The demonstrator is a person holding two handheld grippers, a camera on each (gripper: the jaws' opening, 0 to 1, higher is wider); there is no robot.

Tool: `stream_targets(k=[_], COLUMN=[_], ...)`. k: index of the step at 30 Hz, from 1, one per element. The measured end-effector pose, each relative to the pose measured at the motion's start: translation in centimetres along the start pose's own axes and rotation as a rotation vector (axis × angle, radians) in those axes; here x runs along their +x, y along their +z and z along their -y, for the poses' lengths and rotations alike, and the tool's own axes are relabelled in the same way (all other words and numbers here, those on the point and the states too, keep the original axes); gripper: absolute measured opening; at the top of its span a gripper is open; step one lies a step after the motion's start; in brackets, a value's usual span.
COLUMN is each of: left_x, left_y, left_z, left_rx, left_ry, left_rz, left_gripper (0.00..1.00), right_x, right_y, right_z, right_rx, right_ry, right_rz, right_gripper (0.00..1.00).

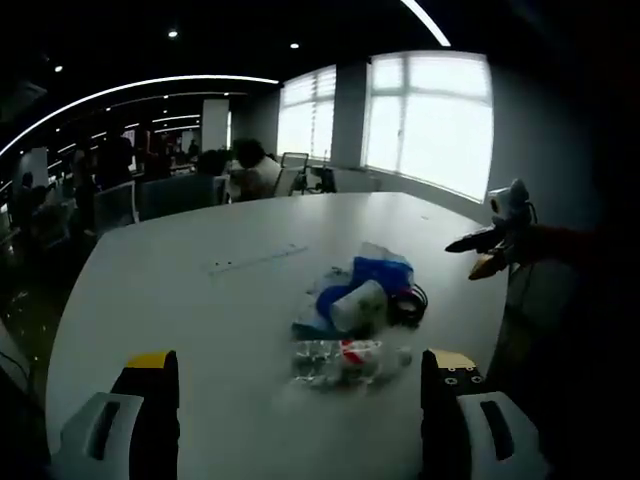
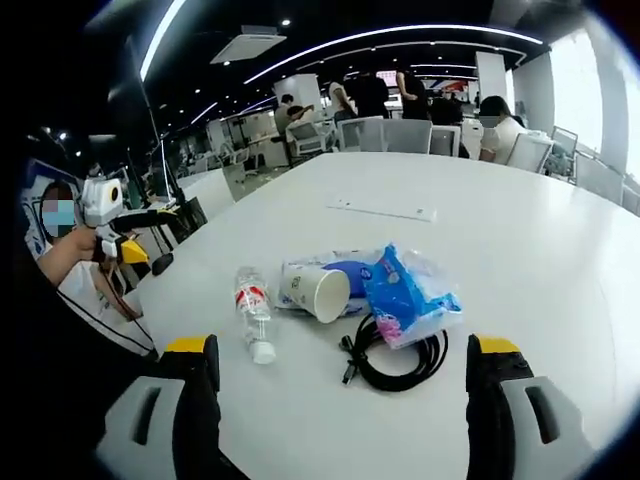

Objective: Arrange the tabletop items into an orderly group along one side of the table until the central work area is clear of visible clutter.

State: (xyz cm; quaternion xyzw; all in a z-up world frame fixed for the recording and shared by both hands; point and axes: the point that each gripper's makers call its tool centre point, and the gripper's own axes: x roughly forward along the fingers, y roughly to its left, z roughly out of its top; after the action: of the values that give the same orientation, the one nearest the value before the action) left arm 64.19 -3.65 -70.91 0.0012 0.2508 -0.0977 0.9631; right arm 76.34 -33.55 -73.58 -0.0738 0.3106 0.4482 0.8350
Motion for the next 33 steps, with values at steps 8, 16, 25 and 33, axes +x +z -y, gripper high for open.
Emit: stream_targets(k=[8, 16, 25, 33], left_x=[0.09, 0.13, 0.27, 0.26], left_y=[0.06, 0.10, 0.19, 0.24], left_z=[0.08, 0.25, 0.56, 0.49], left_rx=[0.000, 0.007, 0.010, 0.012], left_ry=[-0.004, -0.014, -0.021, -0.016], left_rz=[0.002, 0.000, 0.000, 0.009], left_gripper=[0.99, 0.99, 0.99, 0.99], right_x=[-0.24, -0.63, -0.83, -0.64], right_y=[-0.02, 0.09, -0.03, 0.66], right_z=[0.12, 0.26, 0.08, 0.40], right_rx=[0.009, 0.015, 0.020, 0.020], right_ry=[-0.005, -0.012, -0.015, -0.015], right_rz=[0.006, 0.021, 0.021, 0.040], right_gripper=[1.00, 1.00, 0.99, 0.98])
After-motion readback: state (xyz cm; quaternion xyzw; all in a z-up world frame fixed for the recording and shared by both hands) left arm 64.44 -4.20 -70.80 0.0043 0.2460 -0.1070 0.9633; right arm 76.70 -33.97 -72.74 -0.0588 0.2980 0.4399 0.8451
